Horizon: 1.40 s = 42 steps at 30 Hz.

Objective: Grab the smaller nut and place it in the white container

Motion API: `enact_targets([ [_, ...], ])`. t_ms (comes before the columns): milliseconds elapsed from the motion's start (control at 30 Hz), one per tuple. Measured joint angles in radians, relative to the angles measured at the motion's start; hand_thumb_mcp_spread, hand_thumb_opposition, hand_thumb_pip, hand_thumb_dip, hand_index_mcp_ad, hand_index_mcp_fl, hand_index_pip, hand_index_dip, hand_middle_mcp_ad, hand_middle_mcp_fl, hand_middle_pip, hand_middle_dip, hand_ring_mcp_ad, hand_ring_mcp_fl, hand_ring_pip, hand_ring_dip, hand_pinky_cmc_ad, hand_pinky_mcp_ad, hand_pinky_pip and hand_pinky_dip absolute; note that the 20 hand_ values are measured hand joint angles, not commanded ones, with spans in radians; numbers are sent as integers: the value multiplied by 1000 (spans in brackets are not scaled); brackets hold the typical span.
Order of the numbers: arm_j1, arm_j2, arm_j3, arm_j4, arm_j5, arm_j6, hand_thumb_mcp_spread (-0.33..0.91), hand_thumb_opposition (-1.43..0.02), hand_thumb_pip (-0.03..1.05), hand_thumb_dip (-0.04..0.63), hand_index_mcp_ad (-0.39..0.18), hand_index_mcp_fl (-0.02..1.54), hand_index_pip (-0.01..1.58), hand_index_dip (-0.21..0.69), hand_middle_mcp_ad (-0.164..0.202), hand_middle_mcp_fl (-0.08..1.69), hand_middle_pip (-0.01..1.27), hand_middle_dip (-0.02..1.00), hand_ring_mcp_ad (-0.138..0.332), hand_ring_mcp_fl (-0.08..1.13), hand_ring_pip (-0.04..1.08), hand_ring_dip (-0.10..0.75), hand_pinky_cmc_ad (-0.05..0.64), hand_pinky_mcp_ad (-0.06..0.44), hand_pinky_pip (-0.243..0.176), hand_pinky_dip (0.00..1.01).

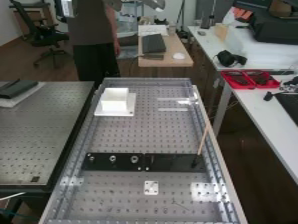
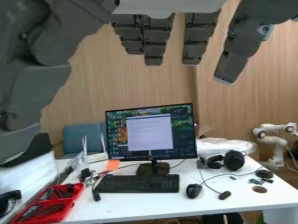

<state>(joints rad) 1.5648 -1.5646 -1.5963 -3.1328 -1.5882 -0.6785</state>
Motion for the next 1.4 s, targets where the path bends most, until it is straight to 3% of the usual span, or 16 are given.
enact_targets([
  [1067,7,17,-39,20,14,10,290,-714,298,30,7,12,75,-44,10,-9,154,173,141,3,155,12,398,295,-94,506],
  [1400,12,28,-107,62,19,8,290,-714,318,37,7,12,75,-44,12,-9,154,173,140,3,155,12,398,314,-94,506],
])
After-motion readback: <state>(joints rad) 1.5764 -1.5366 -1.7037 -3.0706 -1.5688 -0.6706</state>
